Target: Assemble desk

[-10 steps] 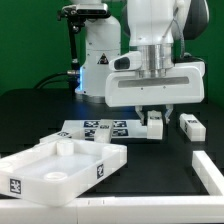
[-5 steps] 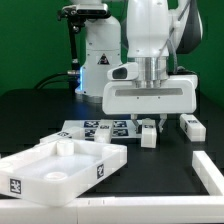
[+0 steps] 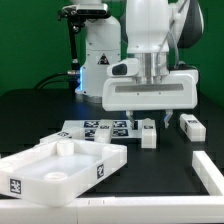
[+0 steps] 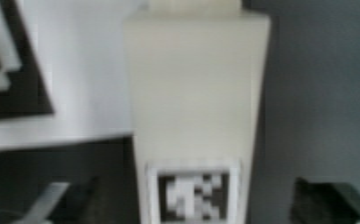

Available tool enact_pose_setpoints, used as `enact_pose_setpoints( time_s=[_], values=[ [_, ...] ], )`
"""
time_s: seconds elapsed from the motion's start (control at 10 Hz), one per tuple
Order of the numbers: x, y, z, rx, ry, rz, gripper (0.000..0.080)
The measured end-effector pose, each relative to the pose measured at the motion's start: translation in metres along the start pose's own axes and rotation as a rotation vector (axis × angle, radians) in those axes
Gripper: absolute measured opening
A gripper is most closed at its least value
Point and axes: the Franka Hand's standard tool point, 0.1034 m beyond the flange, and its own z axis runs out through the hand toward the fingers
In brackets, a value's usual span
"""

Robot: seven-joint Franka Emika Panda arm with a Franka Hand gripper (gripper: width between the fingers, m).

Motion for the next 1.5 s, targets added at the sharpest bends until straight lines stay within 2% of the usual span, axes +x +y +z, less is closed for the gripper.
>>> enact_pose_setpoints(
  time_s=[0.1,0.2,0.3,0.4,0.6,0.7,0.9,1.0,1.4,1.5],
  values=[
    [0.015,0.009,-0.019,0.025,-0.043,-0.028,0.0618],
    [0.045,0.014,-0.043,0.044,-0.062,-0.068,0.0640],
    [0.060,0.016,-0.045,0.037,-0.007,-0.052,0.0640],
    [0.043,0.017,-0.035,0.031,-0.041,-0.058,0.0648],
    [0.049,0.019,-0.038,0.034,-0.036,-0.051,0.0649],
    [0.053,0.036,-0.037,0.033,-0.043,-0.047,0.0649],
    [0.085,0.084,-0.052,0.058,-0.055,-0.084,0.0649],
    [0.097,0.093,-0.058,0.073,-0.067,-0.081,0.0649],
    [0.096,0.092,-0.057,0.070,-0.069,-0.089,0.0649],
    [0.097,0.093,-0.057,0.079,-0.090,-0.081,0.0649]
  ],
)
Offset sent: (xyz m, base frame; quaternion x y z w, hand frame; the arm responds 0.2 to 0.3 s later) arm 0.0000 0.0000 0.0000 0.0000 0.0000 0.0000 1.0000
